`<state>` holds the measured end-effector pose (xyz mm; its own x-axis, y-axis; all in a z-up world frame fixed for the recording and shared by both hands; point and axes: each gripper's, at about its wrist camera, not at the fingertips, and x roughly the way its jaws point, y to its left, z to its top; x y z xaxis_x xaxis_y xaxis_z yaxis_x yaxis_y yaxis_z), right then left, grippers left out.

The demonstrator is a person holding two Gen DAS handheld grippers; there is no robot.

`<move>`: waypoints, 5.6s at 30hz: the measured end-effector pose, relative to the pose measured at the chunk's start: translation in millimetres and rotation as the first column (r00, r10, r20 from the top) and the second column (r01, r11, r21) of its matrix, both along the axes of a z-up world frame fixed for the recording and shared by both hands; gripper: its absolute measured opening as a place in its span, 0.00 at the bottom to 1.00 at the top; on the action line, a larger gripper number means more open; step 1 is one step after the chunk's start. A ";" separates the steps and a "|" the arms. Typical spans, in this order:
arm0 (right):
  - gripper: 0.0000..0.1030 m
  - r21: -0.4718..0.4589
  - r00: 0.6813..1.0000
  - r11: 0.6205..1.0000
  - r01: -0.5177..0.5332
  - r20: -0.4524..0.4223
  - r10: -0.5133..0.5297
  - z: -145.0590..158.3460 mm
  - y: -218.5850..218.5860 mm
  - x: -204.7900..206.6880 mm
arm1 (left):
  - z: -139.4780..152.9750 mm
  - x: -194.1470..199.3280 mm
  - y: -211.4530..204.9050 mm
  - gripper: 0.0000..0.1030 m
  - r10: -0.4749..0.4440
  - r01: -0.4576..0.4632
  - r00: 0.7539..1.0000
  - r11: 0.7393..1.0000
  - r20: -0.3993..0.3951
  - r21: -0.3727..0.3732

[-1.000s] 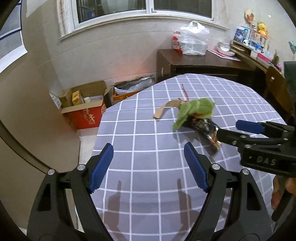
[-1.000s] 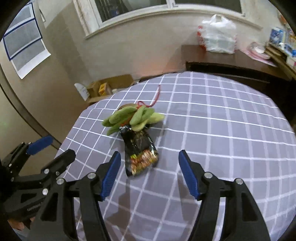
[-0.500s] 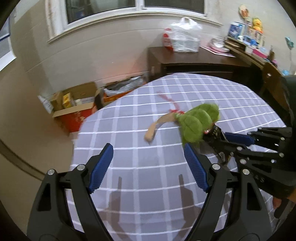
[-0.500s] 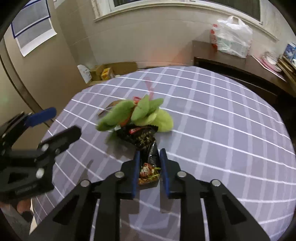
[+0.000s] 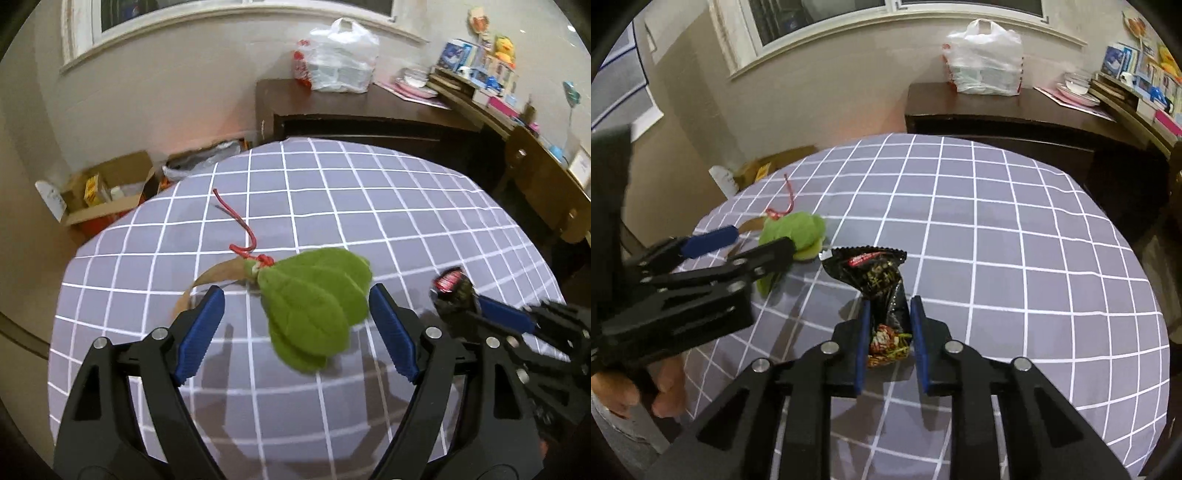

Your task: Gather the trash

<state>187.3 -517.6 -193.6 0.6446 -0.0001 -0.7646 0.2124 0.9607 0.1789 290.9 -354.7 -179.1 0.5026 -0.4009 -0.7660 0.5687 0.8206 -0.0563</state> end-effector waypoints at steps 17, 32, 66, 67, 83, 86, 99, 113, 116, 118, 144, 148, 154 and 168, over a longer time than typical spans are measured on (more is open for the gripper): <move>0.21 0.040 0.995 0.996 -0.084 0.052 0.082 24.3 52.6 -4.1 | 26.2 -33.8 84.3 0.07 0.023 -0.023 1.000 0.994 0.003 -0.103; 0.21 0.034 0.944 0.945 -0.325 0.077 0.321 50.6 240.4 11.9 | 42.6 -72.2 269.6 0.07 0.219 -0.212 0.975 0.969 0.042 -0.129; 0.21 0.061 0.857 0.855 -0.515 0.003 0.516 -30.6 448.5 67.0 | -44.8 -41.2 475.6 0.72 0.534 -0.534 0.845 0.845 -0.033 0.014; 0.21 0.064 0.856 0.854 -0.516 0.002 0.517 -31.5 449.3 67.4 | -44.8 -41.1 476.7 0.72 0.536 -0.536 0.844 0.844 -0.032 0.014; 0.54 0.094 0.841 0.836 -0.540 0.052 0.538 -38.5 473.2 84.4 | -40.3 -50.5 504.7 0.75 0.606 -0.606 0.795 0.793 0.021 0.066; 0.65 0.086 0.848 0.844 -0.530 0.077 0.524 -37.0 473.6 81.6 | -35.5 -54.5 507.4 0.75 0.612 -0.612 0.790 0.787 0.030 0.074; 0.76 -0.039 0.886 0.899 -0.436 0.160 0.436 32.4 419.1 14.1 | 37.1 -105.0 469.0 0.77 0.564 -0.568 0.814 0.823 0.137 -0.015; 0.87 -0.200 0.894 0.956 -0.213 0.356 0.274 135.0 331.8 -135.1 | 148.3 -228.2 396.1 0.89 0.436 -0.414 0.828 0.899 0.353 -0.141; 0.88 -0.236 0.879 0.955 -0.179 0.398 0.263 147.7 324.9 -161.3 | 163.1 -252.0 383.2 0.90 0.418 -0.392 0.815 0.908 0.401 -0.150; 0.88 -0.250 0.865 0.954 -0.166 0.427 0.263 155.5 321.9 -175.9 | 170.5 -264.8 378.8 0.90 0.415 -0.386 0.806 0.909 0.422 -0.157; 0.89 -0.277 0.808 0.952 -0.131 0.526 0.264 192.7 314.4 -242.9 | 198.9 -314.8 373.1 0.91 0.427 -0.362 0.741 0.904 0.518 -0.227; 0.89 -0.269 0.813 0.954 -0.135 0.521 0.261 191.6 314.3 -241.2 | 196.7 -314.8 370.7 0.91 0.423 -0.363 0.742 0.906 0.520 -0.220; 0.89 -0.263 0.814 0.955 -0.135 0.520 0.258 190.9 314.9 -241.7 | 196.6 -315.0 368.5 0.91 0.419 -0.362 0.743 0.907 0.522 -0.213; 0.89 -0.253 0.820 0.959 -0.130 0.517 0.248 188.8 313.3 -242.4 | 194.9 -315.7 362.3 0.91 0.409 -0.355 0.748 0.912 0.523 -0.206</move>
